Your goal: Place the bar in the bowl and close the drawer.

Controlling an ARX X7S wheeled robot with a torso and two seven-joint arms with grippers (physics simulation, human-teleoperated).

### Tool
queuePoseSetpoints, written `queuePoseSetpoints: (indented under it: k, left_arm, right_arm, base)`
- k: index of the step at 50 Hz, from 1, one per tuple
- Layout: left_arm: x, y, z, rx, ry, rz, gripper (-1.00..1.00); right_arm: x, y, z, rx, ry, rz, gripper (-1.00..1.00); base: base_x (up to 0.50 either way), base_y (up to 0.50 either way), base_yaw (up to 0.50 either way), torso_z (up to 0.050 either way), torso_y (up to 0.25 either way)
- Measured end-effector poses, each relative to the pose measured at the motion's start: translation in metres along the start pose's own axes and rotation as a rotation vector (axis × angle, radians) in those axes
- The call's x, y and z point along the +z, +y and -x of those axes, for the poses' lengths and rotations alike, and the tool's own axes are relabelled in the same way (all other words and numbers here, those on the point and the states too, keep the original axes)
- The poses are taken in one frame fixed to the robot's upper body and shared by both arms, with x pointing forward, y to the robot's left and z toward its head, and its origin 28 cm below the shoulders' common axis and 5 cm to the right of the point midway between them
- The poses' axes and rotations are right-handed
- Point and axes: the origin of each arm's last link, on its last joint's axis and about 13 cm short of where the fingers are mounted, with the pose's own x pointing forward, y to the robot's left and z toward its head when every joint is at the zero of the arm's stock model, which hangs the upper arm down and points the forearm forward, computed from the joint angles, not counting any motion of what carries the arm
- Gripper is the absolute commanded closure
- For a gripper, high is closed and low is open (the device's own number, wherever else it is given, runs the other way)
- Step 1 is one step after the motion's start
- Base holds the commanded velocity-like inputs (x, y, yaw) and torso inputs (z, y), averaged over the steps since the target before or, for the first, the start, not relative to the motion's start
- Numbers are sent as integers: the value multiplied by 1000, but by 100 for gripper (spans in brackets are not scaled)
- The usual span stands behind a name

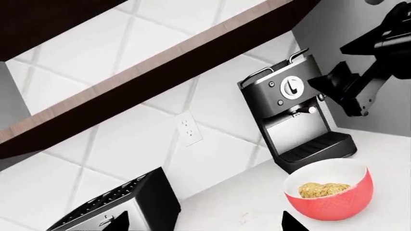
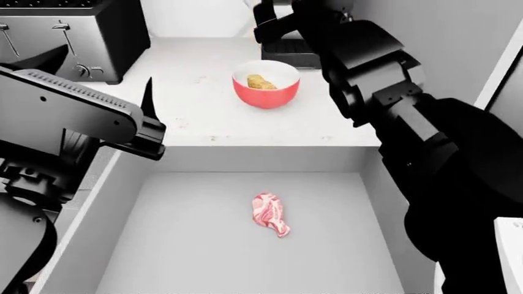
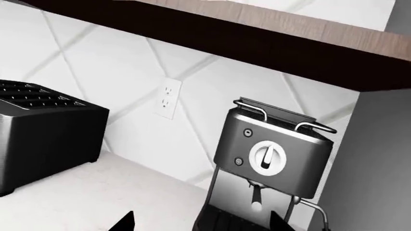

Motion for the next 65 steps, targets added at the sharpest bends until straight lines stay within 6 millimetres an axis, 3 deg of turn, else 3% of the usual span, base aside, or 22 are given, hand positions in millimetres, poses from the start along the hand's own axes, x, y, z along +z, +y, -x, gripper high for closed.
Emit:
queuePoseSetpoints:
  k: [21, 28, 36, 55, 65]
  left_arm:
    - [-2, -1, -3, 35, -8, 36, -100]
    - [-1, -2, -5, 49, -16, 56, -100]
    - [-1, -2, -7, 58, -20, 70, -100]
    - [-5, -5, -7, 63, -26, 90, -100]
    - [-7, -4, -5, 72, -27, 98, -100]
  right_arm:
    - [9, -3, -1, 52, -47, 11, -100]
    - [13, -5, 10, 46, -61, -19, -100]
    - [10, -1, 42, 28, -67, -38, -100]
    - [3, 16, 140, -14, -60, -83, -100]
    - [6, 20, 177, -31, -70, -120, -100]
  base:
    - [0, 0, 0, -1, 243]
    - [0, 0, 0, 0, 7]
    - [0, 0, 0, 0, 0]
    - [0, 0, 0, 0, 0]
    - [0, 0, 0, 0, 0]
